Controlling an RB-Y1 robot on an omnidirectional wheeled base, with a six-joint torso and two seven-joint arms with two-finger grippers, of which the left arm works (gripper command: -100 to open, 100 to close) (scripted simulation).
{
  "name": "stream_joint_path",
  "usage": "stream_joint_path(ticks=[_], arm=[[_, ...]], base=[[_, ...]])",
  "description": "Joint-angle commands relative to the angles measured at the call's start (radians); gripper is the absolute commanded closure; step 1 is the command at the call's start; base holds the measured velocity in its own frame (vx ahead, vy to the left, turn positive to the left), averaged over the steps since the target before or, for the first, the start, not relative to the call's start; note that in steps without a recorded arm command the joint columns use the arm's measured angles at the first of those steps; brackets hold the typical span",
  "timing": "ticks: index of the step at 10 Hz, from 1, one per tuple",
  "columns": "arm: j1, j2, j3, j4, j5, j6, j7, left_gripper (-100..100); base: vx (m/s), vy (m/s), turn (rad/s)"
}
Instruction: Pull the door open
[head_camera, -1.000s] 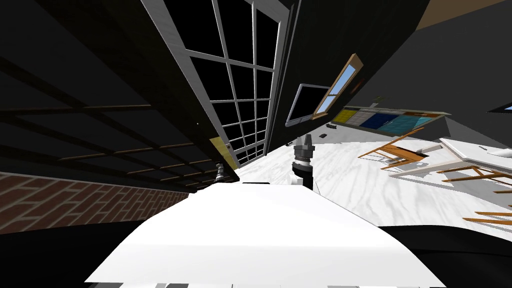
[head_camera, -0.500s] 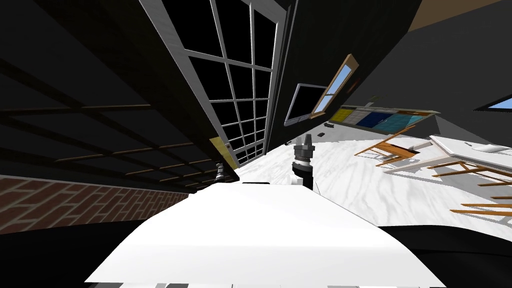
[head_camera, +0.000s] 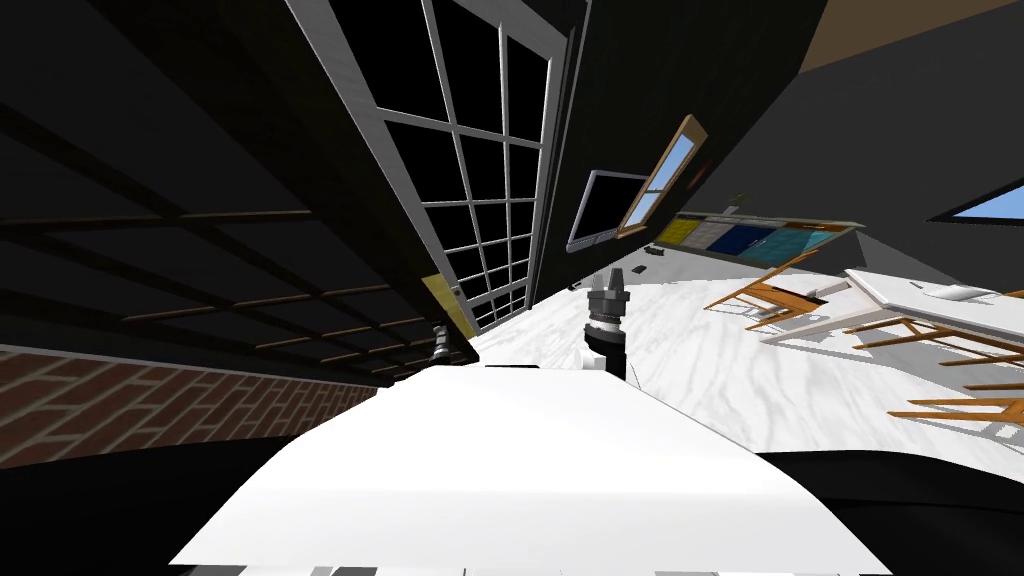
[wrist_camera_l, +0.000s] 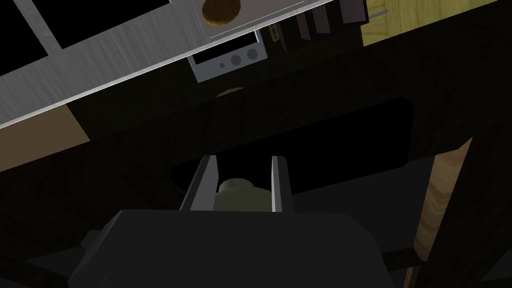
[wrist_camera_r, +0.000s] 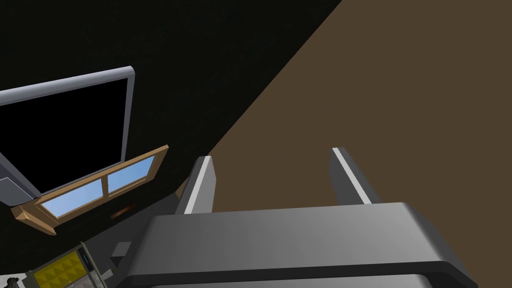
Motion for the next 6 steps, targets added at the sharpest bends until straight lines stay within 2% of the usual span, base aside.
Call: stream_joint_path(ticks=[1, 2, 6], arm=[[0.044, 0.01, 0.012, -0.05, 0.006, 0.035, 0.008, 100], [0.038, 0.014, 0.003, -0.051, 0.013, 0.032, 0.049, 100], [0.026, 0.022, -0.014, -0.036, 0.028, 0.026, 0.133, 100]], base=[[0.007, 0.004, -0.003], [-0.038, 0.002, -0.04], [-0.049, 0.019, -0.05]])
